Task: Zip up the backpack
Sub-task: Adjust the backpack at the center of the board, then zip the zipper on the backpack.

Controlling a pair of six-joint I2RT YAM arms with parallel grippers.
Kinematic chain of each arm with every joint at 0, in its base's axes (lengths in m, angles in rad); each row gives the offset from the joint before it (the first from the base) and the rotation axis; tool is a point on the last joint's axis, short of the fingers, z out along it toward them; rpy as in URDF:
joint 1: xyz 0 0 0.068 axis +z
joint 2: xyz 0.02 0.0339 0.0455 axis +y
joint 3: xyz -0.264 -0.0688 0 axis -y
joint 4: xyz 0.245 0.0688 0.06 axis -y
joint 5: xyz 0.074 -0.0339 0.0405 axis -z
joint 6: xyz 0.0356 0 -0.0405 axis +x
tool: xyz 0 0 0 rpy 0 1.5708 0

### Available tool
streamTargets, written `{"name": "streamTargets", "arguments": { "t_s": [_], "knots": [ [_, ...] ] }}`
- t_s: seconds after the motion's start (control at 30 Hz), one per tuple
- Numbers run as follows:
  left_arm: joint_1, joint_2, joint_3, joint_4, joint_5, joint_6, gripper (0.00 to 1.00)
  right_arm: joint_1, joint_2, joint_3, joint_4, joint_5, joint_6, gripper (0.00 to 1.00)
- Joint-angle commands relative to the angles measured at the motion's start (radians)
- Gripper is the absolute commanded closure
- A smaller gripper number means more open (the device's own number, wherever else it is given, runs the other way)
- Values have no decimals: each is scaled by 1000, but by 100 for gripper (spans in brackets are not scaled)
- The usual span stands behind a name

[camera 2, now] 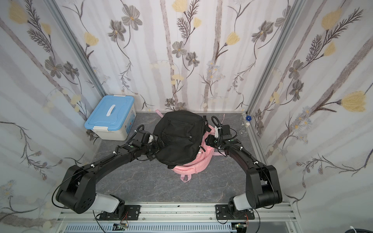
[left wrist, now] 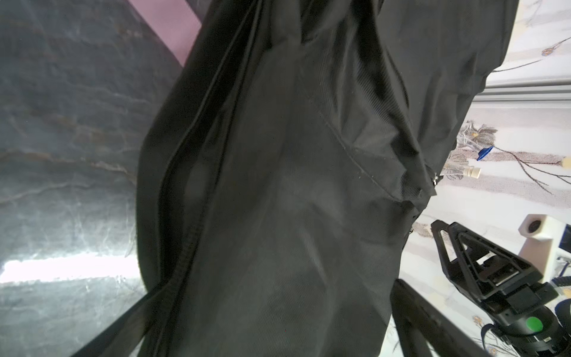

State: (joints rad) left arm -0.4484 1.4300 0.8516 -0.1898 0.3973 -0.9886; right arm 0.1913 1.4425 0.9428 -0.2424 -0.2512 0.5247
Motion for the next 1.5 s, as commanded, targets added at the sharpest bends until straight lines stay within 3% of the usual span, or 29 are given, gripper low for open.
{"name": "streamTargets", "arguments": {
  "t_s": [0.0,0.27,0.43,0.57,0.73,0.87,1.03,1.27,1.43,1.47],
  "knots": [
    [-26,-24,-25,-16,45,-81,0,-3,-12,-1,-30,32,-32,43],
    [-66,-50,-96,9,91,-185,0,-3,-18,-44,-30,42,-60,43],
    [-84,-167,-114,-130,34,-184,0,3,16,-30,-25,38,-58,44],
    [-91,-224,-171,-136,42,-233,0,5,39,-42,1,64,-36,45],
    [-91,-119,-252,120,51,-276,0,8,64,-52,37,84,-22,46],
    [-96,-17,-214,281,23,-268,0,21,93,-50,68,58,-4,47],
    [-113,-13,-181,360,-28,-258,3,27,114,-40,69,41,-4,47],
    [-106,-28,-181,384,-54,-226,26,27,183,-25,87,18,5,46],
    [-102,-45,-149,403,-70,-194,55,27,201,-30,135,-41,26,46],
    [-99,-50,-145,404,-75,-187,69,27,195,-32,142,-49,28,46]
  ]
}}
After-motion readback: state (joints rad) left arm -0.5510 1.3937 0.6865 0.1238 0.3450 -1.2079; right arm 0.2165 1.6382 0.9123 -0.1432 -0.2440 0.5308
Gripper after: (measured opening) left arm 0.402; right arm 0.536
